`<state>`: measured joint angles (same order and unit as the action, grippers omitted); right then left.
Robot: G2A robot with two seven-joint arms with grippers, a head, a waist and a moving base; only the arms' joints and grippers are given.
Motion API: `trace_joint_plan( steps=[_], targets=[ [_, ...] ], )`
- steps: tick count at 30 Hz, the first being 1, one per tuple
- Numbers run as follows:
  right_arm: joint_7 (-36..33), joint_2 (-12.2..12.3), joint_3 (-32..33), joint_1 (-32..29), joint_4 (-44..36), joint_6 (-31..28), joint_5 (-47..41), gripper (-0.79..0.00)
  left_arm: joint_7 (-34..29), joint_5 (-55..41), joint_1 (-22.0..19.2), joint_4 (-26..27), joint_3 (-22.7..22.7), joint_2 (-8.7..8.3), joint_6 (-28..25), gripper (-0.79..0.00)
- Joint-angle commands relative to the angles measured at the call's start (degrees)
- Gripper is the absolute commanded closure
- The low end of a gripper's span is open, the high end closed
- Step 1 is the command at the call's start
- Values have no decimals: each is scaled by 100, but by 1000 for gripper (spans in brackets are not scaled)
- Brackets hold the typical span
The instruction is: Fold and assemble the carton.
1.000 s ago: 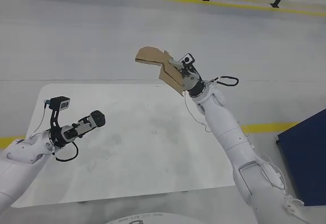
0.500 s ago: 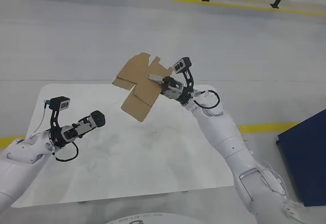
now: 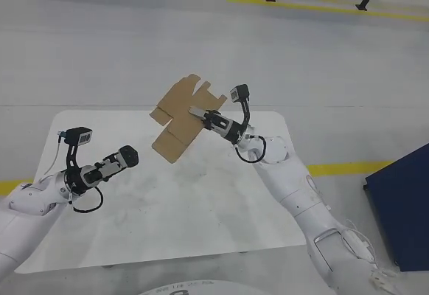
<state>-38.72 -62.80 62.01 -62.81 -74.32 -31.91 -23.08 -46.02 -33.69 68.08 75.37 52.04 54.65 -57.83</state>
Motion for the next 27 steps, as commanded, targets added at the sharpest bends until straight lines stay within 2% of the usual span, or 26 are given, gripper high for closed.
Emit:
trace_joint_plan(
  steps=[1, 4, 8, 13, 17, 19, 20, 25, 27],
  targets=[
    [1, 0, 0, 0, 0, 0, 1, 0, 263, 283, 30, 94, 86, 9, 45, -785],
    [-158, 4, -104, -82, -222, -99, 481, 0, 889, 1051, 85, 240, 313, 25, 215, -785],
    [-26, 5, -92, -231, -380, -197, 753, 0, 1693, 2087, 193, 601, 430, 87, 656, -785],
    [134, 6, -75, -426, -575, -403, 1051, 0, 2200, 2840, 17, 714, 157, 252, 1178, -779],
    [89, 20, 6, -535, -632, -519, 975, 0, 2415, 2955, -179, 448, -24, 377, 1166, -631],
    [6, 33, 62, -580, -636, -572, 885, 0, 2474, 2895, -248, 268, -77, 426, 1111, -591],
    [-41, 38, 85, -598, -643, -597, 835, 0, 2470, 2853, -282, 183, -104, 447, 1079, -526],
    [-182, 60, 228, -675, -642, -762, 511, 0, 2312, 2574, -417, -175, -230, 538, 891, -446],
    [-227, 64, 263, -687, -642, -783, 432, 0, 2193, 2400, -459, -293, -289, 572, 802, -437]
  ],
)
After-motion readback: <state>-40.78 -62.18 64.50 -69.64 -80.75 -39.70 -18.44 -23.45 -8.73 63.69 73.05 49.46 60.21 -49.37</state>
